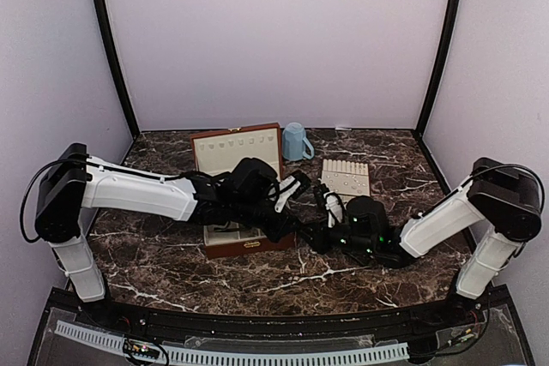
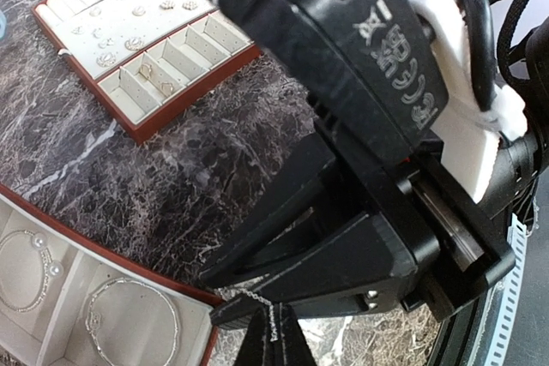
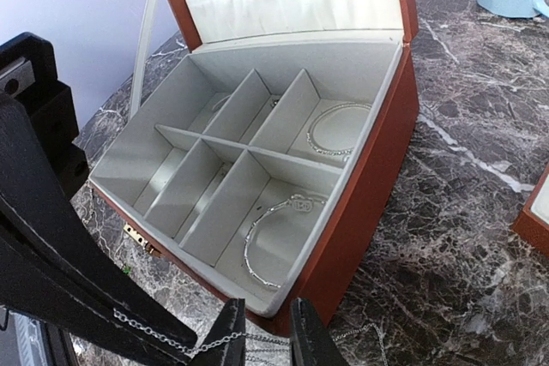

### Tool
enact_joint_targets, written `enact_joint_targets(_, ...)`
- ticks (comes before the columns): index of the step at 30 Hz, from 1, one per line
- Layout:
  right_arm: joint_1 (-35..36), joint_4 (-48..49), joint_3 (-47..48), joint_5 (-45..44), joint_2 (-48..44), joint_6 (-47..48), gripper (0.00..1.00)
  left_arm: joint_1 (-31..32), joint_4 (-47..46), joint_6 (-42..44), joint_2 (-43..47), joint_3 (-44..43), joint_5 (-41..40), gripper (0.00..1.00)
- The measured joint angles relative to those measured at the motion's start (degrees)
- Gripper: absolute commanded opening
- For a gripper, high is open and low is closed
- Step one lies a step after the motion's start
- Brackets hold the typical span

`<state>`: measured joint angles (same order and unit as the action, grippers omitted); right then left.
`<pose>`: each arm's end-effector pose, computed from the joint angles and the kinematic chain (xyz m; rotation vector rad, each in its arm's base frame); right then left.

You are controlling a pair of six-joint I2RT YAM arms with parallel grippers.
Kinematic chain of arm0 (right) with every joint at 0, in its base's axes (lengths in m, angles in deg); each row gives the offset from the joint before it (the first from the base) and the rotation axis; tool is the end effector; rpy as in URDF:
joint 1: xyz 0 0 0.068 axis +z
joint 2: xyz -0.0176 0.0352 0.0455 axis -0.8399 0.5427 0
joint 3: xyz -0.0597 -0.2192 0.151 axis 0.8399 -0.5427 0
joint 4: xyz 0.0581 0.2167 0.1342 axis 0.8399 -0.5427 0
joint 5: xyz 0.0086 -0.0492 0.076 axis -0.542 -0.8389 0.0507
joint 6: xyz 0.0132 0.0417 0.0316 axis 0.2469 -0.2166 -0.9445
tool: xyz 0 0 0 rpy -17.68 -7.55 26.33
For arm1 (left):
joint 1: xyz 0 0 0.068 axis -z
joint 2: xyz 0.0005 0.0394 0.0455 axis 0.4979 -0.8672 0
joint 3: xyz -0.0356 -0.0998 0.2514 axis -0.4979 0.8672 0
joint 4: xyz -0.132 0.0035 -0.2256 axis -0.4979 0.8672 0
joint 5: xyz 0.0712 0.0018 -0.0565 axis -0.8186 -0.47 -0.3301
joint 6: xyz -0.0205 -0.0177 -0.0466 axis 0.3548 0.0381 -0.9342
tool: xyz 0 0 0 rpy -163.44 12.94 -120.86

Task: Organize the mixed jewelry
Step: Pass from the left arm to the right

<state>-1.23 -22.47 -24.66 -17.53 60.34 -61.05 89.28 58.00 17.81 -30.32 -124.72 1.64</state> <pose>0.1670 0.2482 0.1371 -0.5043 1.9993 0.9830 0.1987 -0.3484 0.2146 1.0382 2.0521 -0.8618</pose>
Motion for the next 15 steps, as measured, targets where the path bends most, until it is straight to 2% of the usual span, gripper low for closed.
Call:
enact_joint_targets(5,0.0,1.36,0.22,-0.17,0.22,0.83,0.0,0.0,-0.02,-0.5,0.68,0.0,-0.61,0.0)
enact_joint_targets(7,0.0,1.33,0.22,-0.79,-0.04,0.9,0.0,0.0,0.0,-0.72,1.18,0.04,-1.29,0.0)
enact_joint_targets(9,0.0,0.81,0.2,-1.86,-1.25,0.9,0.0,0.0,-0.11,-0.87,1.73,0.15,-2.08,0.09)
enact_joint_targets(12,0.0,-1.6,0.22,-4.09,-4.79,0.9,0.0,0.0,-0.59,-0.96,2.67,0.74,-3.28,0.34)
enact_joint_targets(14,0.0,-3.82,0.33,-5.68,-7.93,0.92,0.0,0.0,-1.09,-0.94,3.52,1.6,-4.44,0.47)
enact_joint_targets(15,0.0,-5.51,0.74,-6.64,-9.44,0.96,0.0,0.0,-1.66,-1.42,4.26,2.43,-5.6,0.49)
